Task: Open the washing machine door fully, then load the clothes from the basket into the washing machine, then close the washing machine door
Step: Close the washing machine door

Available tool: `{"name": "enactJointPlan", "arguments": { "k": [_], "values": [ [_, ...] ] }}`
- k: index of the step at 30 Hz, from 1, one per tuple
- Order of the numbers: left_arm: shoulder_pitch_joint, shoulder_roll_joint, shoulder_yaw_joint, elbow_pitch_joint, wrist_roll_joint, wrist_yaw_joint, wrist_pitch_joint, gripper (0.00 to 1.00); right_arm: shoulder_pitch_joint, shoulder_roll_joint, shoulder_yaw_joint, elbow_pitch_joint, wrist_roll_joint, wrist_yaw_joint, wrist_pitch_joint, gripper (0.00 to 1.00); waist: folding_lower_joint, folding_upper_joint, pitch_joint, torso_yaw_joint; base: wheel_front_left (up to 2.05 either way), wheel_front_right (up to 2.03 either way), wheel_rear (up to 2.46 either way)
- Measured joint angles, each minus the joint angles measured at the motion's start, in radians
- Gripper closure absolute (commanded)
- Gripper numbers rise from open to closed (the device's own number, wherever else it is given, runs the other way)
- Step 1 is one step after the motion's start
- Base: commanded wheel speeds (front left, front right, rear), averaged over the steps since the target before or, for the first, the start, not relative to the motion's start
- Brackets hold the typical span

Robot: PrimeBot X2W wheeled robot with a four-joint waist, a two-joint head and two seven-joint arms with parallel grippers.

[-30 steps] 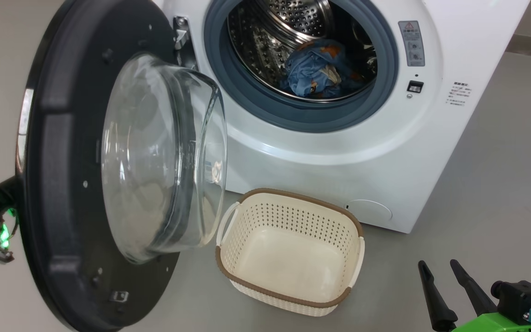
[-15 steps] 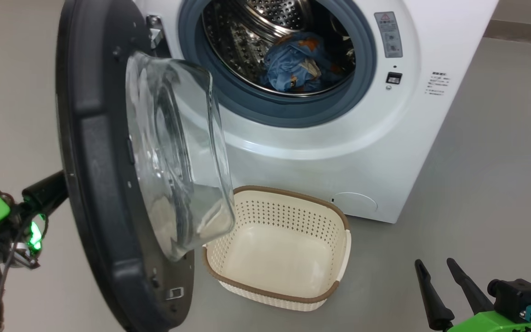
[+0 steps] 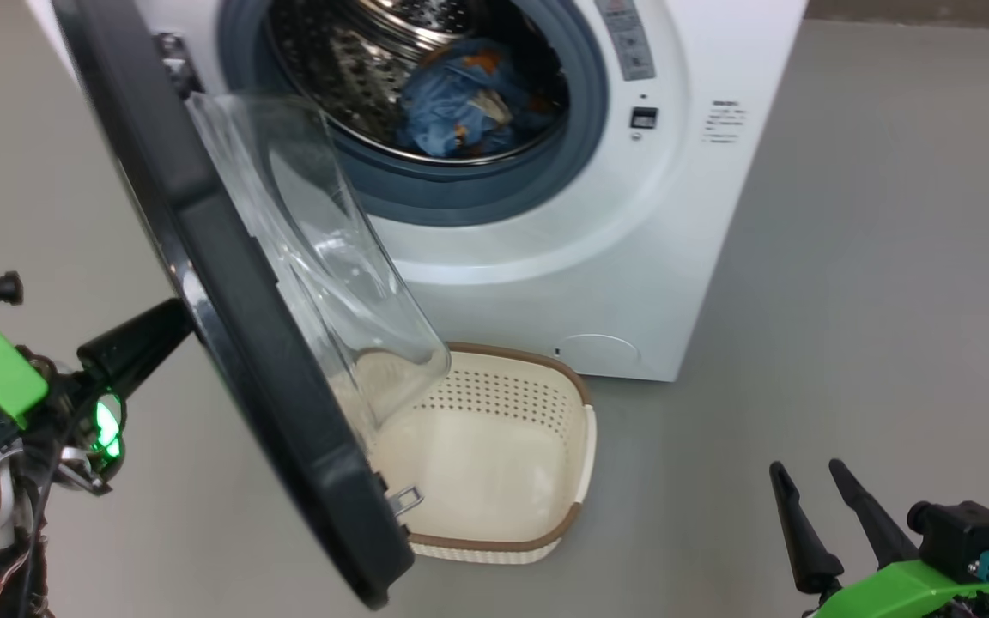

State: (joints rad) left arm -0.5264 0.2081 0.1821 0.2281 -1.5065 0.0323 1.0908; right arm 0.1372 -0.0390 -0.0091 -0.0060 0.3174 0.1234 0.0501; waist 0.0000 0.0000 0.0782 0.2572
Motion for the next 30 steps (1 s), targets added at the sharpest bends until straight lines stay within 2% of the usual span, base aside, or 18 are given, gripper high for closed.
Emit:
{"name": "enactJointPlan", "arguments": {
  "k": [14,30],
  "values": [
    [-0.040,-0.037,0.022,0.059,-0.009,-0.058,-0.072,1.00,-0.051,0.000,0.005,0.022,0.009,0.000,-0.030,0.00,0.0000,0.0001,0.039,-0.156,0.00,0.00,0.00],
    [-0.160,-0.100,0.066,0.264,0.013,-0.141,-0.256,1.00,-0.074,-0.001,0.030,0.066,0.036,0.000,-0.062,0.00,0.0000,0.0000,0.057,-0.315,0.00,0.00,0.00]
  ]
}}
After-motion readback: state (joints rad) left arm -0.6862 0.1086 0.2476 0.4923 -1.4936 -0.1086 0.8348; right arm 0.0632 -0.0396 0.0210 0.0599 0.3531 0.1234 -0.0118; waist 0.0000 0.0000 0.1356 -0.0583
